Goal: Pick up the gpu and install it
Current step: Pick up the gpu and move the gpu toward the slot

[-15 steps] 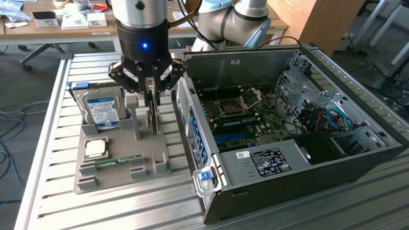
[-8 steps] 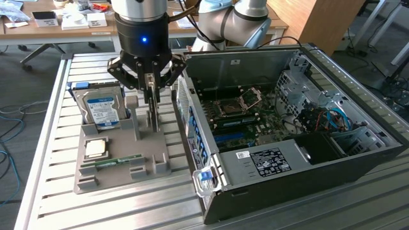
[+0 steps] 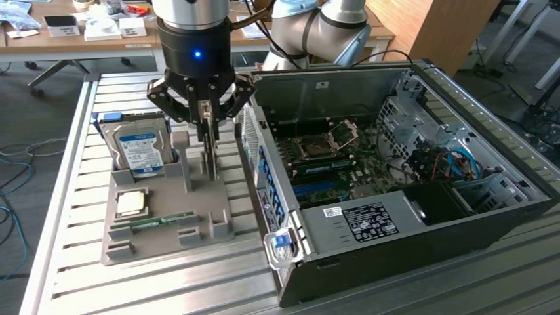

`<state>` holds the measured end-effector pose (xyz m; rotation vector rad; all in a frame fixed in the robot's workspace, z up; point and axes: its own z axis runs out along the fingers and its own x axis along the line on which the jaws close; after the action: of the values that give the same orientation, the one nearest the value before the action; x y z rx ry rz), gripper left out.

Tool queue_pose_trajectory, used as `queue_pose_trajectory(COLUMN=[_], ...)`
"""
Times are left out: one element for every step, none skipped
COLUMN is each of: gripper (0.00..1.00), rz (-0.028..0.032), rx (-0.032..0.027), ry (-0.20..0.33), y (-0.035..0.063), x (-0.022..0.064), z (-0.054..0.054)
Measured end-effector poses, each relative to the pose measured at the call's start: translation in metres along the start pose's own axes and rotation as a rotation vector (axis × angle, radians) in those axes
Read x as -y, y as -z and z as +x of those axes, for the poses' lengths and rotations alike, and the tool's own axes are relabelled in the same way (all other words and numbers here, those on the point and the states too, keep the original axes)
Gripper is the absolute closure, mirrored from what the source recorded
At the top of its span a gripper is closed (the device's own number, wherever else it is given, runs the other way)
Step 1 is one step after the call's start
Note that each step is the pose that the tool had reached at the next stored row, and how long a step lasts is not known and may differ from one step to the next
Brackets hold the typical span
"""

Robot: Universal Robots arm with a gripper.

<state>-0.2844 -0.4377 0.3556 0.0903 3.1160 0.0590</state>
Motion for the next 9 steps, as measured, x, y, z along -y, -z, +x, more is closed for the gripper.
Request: queue_pose_trajectory(gripper=[0.73,0.73,0.73,0.73,0.73,0.73,0.73,0.73,0.73], rz=[-0.0001,0.0001,0.0001,0.0001,0.0,0.0,0.0001,0.0,0.0], rx=[0.0001,0.0,-0.0001,-0.0001,0.0,0.0,0.0,0.0001,0.0], ry=[0.0,0.0,0.0,0.0,0.0,0.0,0.0,0.0,0.0], y=[0.0002,0.0008,0.0015,0.0024,0.0034,0.0045,0.0057,0.0071,0.0087], x=[0.0,0.0,-0.0001,-0.0001,-0.0001,-0.0002,-0.0002,-0.0003,-0.0003], z=[0.0,0.0,0.0,-0.0001,-0.0001,-0.0001,-0.0001,-0.0002,-0.0002])
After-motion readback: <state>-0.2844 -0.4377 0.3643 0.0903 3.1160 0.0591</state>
